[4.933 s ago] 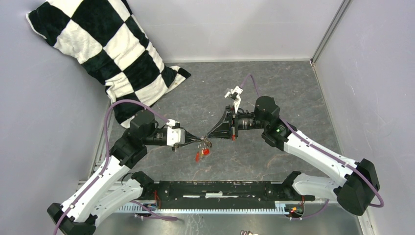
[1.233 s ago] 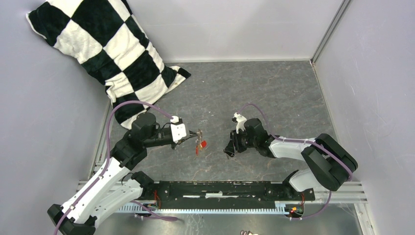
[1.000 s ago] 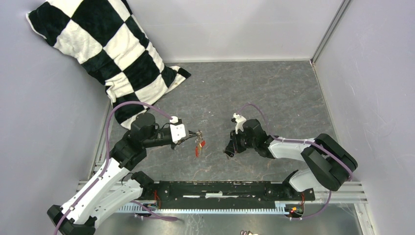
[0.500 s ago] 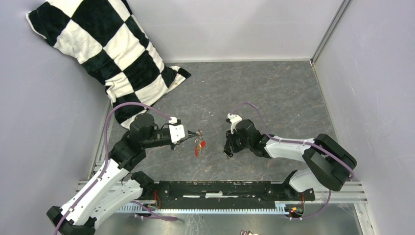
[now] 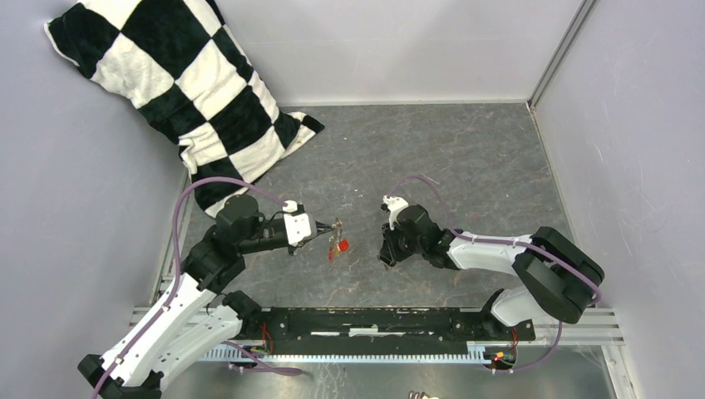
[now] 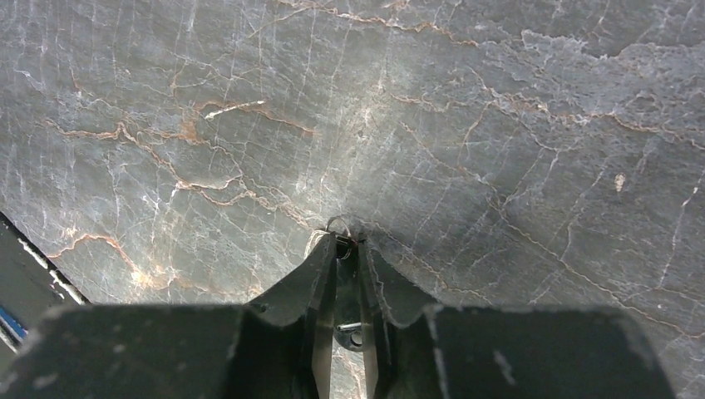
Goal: Put the keys on the keyring
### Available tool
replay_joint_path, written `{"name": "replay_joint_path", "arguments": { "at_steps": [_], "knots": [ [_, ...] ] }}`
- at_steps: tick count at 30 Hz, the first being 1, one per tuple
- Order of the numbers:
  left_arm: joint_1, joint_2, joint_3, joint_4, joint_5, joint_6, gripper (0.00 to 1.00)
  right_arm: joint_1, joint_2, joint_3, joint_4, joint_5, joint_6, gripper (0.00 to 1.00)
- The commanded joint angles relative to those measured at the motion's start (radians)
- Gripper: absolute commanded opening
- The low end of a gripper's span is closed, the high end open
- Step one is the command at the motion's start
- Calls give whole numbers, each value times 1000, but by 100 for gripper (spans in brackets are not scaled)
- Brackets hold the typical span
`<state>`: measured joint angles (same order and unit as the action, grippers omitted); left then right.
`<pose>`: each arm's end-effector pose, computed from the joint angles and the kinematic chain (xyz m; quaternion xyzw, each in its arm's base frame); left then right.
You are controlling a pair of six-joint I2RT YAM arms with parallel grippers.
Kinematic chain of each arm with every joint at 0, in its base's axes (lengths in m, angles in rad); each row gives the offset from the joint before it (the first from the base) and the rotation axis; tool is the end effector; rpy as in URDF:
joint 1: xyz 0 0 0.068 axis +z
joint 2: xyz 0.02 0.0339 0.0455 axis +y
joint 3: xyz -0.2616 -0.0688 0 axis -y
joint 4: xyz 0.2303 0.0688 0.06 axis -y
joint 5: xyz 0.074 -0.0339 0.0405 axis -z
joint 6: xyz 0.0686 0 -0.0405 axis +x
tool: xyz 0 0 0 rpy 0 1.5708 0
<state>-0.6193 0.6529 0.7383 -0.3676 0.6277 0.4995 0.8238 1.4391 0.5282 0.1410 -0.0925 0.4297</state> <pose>0.1077 -0.1262 0.3158 0.5607 0.5461 -0.2806 0.5555 0.1832 0.2071 0.1286 -0.1978 0.8986 0.2629 0.2904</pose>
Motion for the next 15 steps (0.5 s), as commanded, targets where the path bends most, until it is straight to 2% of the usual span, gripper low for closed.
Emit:
{"name": "replay_joint_path", "arguments": {
  "at_steps": [1,15],
  "knots": [
    [-2,-17,0,13,-12,8,2,11,12,47,27,16,-5,19],
    [-2,-19,-10,12,-14,11,2,30,0,64,37,12,0,10]
  ]
}}
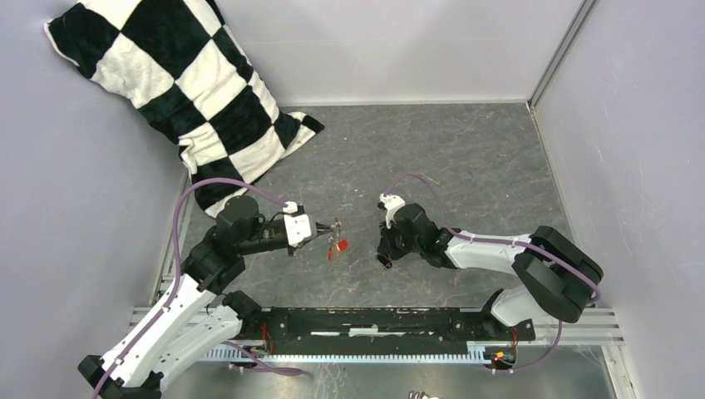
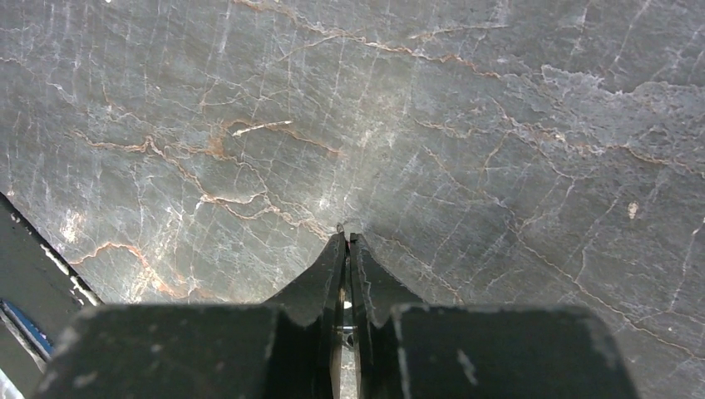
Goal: Put the keys on the keyring
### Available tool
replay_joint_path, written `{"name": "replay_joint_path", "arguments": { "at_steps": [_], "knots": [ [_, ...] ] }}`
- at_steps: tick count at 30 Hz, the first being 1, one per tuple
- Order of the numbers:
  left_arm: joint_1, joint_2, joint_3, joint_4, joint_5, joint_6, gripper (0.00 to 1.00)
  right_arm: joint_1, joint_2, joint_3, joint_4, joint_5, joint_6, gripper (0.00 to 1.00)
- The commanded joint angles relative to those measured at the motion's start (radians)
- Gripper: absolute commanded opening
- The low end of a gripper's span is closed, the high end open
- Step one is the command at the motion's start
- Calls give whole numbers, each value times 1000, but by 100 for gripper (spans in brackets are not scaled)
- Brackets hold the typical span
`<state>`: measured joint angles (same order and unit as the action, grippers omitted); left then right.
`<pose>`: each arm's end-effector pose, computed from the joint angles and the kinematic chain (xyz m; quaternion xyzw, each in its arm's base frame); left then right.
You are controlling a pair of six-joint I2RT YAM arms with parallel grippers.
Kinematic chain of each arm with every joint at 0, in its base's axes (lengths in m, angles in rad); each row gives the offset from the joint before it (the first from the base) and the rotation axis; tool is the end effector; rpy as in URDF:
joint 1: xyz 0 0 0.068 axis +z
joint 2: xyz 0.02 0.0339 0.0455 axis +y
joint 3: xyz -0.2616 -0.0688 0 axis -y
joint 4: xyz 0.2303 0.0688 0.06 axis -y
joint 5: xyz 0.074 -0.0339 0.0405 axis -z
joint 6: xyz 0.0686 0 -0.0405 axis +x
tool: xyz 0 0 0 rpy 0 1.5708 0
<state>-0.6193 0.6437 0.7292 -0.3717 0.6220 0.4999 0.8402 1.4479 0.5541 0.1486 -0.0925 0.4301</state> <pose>0.1067 -0.1252 0.3133 0.5600 0.5487 -0.2786 0.5547 0.1845 0.2154 0.1347 -0.2045 0.8921 0.2719 0.2975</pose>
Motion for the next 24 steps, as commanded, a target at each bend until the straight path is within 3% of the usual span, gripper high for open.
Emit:
{"name": "replay_joint_path", "arguments": {
  "at_steps": [1,6,15,24],
  "knots": [
    [-2,-10,-2,17,-9,10,2,16,-7,37,33,11,0,9],
    [-3,-17,-1,14,-12,10,2,31,-12,25,54,20,-5,1],
    [-2,-10,-15,39,-38,-42,2,31,-184,-8,75,-75,-106,0],
    [-2,6,-25,60,-21,-114,2,31,-428,2,76,-257,-73,0]
  ]
}}
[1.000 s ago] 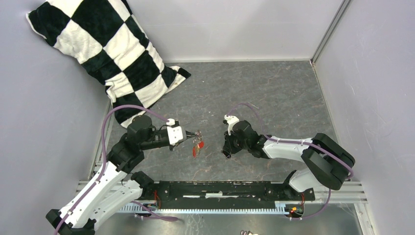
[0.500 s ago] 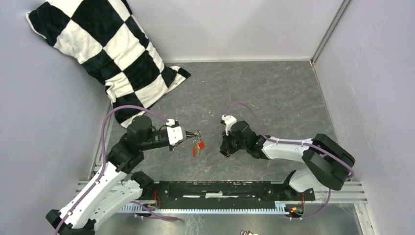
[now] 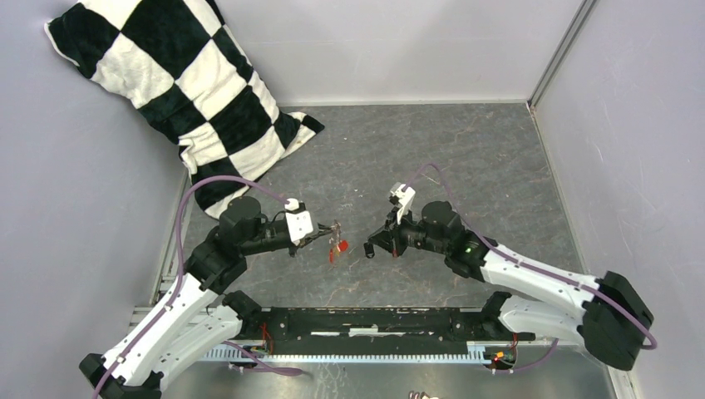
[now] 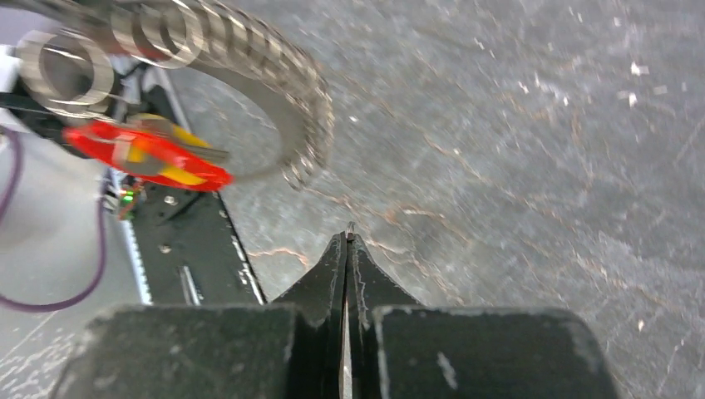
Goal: Put the keys on the keyring
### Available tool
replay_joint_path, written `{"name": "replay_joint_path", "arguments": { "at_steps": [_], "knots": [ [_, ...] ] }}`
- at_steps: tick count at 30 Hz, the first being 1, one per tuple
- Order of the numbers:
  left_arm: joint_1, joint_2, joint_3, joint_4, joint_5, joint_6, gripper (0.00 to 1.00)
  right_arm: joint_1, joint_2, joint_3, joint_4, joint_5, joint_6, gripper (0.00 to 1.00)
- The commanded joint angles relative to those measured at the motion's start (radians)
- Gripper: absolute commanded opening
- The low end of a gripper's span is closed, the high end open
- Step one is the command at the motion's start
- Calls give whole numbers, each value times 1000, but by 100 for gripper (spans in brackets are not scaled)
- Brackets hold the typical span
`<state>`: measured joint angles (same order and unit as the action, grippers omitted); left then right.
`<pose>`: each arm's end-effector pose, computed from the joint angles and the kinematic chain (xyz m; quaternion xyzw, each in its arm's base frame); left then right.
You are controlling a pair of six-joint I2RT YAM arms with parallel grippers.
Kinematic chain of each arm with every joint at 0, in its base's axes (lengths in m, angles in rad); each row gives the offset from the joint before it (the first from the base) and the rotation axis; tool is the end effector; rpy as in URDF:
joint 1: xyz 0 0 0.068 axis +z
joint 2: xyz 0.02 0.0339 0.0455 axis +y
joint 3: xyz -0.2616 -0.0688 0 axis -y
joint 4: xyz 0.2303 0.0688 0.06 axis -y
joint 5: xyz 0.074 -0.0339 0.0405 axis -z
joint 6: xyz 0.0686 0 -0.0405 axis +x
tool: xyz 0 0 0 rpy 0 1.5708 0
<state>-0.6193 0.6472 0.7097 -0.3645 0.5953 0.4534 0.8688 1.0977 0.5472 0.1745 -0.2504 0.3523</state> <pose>0.1098 -0.1255 0.3066 0.5429 0.5731 -0.2823 0.5451 0.1543 0.2088 0.2255 -0.2774 0.7752 0.4046 0.3981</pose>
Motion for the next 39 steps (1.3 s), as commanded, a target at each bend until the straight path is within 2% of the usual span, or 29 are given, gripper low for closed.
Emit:
{"name": "replay_joint_path", "arguments": {
  "at_steps": [1,7,21,30,39],
  "knots": [
    [-2,4,-7,53,6,-72,2,2,-95,16,50,-117,9,0],
    [-2,6,-6,57,16,-70,2,2,-131,66,-11,-161,-4,1],
    [-2,-55,-30,68,118,-15,2,3,-111,175,161,-327,120,0],
    [-3,-42,-10,116,125,-86,2,3,-62,203,262,-387,187,0],
    [-2,-29,13,139,142,-146,2,3,-57,201,268,-373,197,1]
  ]
}}
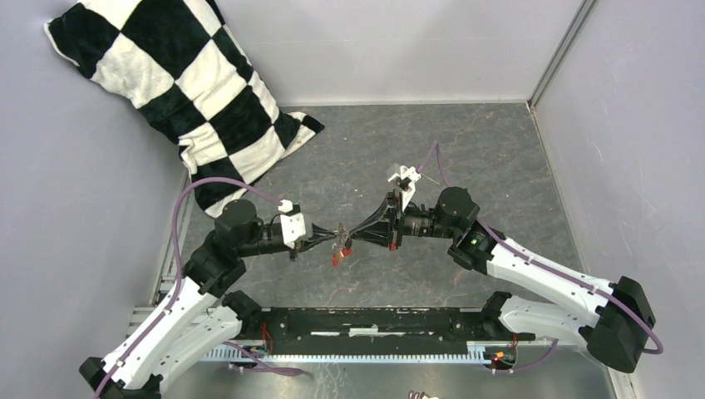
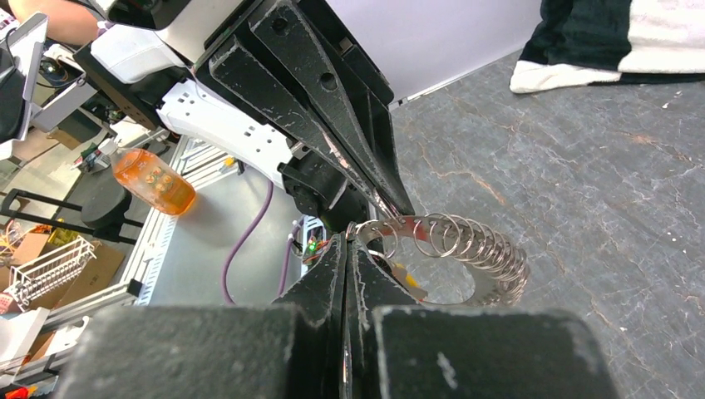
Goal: Put the keys on the keyring
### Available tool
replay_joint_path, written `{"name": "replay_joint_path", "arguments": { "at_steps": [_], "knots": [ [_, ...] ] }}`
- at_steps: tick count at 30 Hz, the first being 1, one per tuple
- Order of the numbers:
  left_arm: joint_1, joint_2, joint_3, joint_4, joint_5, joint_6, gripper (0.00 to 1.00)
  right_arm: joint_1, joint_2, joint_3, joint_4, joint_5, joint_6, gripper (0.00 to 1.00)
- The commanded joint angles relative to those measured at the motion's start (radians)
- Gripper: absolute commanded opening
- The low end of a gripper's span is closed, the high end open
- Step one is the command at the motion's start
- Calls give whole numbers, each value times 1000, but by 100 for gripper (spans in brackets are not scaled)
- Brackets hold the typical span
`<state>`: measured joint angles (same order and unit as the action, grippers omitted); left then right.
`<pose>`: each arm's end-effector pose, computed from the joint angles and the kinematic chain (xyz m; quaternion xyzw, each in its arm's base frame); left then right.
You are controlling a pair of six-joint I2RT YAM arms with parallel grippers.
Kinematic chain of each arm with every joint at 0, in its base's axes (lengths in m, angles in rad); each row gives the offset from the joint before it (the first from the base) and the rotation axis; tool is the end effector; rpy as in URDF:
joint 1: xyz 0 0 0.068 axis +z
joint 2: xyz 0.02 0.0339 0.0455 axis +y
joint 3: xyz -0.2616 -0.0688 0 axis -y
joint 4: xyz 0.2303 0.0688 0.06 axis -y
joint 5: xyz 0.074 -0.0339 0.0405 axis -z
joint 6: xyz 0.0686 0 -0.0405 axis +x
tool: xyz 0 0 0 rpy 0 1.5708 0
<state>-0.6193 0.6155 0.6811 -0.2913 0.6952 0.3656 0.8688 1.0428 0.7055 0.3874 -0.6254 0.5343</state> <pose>0.1013 -0.1262 0.3112 0.5347 0.5477 -0.3384 0.5473 0.1339 0.2205 0.3264 -0.3290 0.6095 0.6069 0.3898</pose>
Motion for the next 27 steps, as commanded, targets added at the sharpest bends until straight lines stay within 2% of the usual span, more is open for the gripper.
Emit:
{"name": "replay_joint_path", "arguments": {
  "at_steps": [1,27],
  "knots": [
    [-2,4,43,69,42,-62,2,2,0,42,59,5,15,0],
    [-2,1,60,72,53,-71,2,4,50,8,63,37,37,1]
  ]
}}
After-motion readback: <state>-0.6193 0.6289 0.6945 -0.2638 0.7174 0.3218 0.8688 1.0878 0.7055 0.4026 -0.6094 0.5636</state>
